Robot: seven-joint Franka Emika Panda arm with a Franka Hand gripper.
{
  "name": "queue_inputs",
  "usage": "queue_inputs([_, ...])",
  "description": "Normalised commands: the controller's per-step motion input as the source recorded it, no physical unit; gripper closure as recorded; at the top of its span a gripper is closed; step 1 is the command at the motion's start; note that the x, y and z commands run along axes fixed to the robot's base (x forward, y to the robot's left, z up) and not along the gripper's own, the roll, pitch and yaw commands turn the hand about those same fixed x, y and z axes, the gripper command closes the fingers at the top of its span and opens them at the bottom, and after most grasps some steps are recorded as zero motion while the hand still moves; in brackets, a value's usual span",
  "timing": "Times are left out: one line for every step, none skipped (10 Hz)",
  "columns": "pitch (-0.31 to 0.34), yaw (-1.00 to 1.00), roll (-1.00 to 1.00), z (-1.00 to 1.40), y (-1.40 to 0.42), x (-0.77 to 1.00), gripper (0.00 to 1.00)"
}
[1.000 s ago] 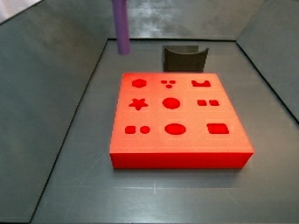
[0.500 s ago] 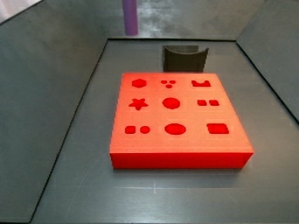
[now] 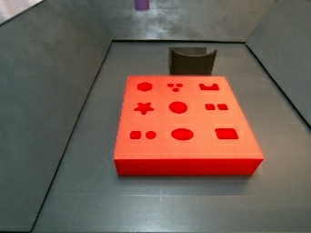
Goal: Pick up the round object. Move up. Move to above the board. Insert the round object.
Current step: Move to above the board, then insert the round object.
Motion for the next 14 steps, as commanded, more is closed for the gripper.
queue_inputs([0.081, 0.03, 0.00, 0.47, -0.03, 0.03, 1.00])
queue_inputs([0.080, 0.03, 0.00, 0.27, -0.02, 0.02, 1.00])
queue_inputs([0.356, -0.28, -0.01, -0.15, -1.00, 0.18, 1.00])
queue_inputs([0.342, -0.27, 0.01, -0.19, -1.00, 0.19, 1.00])
queue_inputs([0.297, -0.16, 0.02, -0.18, -1.00, 0.22, 1.00])
queue_inputs([0.248, -0.07, -0.02, -0.17, -1.00, 0.22, 1.00])
queue_inputs([0.208, -0.04, -0.01, -0.17, -1.00, 0.23, 1.00])
queue_inputs([0.160, -0.01, 0.00, -0.16, -1.00, 0.24, 1.00])
queue_inputs([0.143, 0.00, -0.01, -0.15, -1.00, 0.26, 1.00])
queue_inputs([0.124, 0.00, 0.01, -0.13, -0.91, 0.27, 1.00])
queue_inputs([0.113, 0.00, 0.01, -0.09, -0.72, 0.24, 1.00])
queue_inputs([0.098, 0.00, 0.02, -0.02, -0.30, 0.13, 1.00])
queue_inputs([0.092, 0.01, 0.03, 0.00, -0.19, 0.09, 1.00])
queue_inputs([0.000, -0.15, 0.18, -0.90, 0.02, 0.57, 1.00])
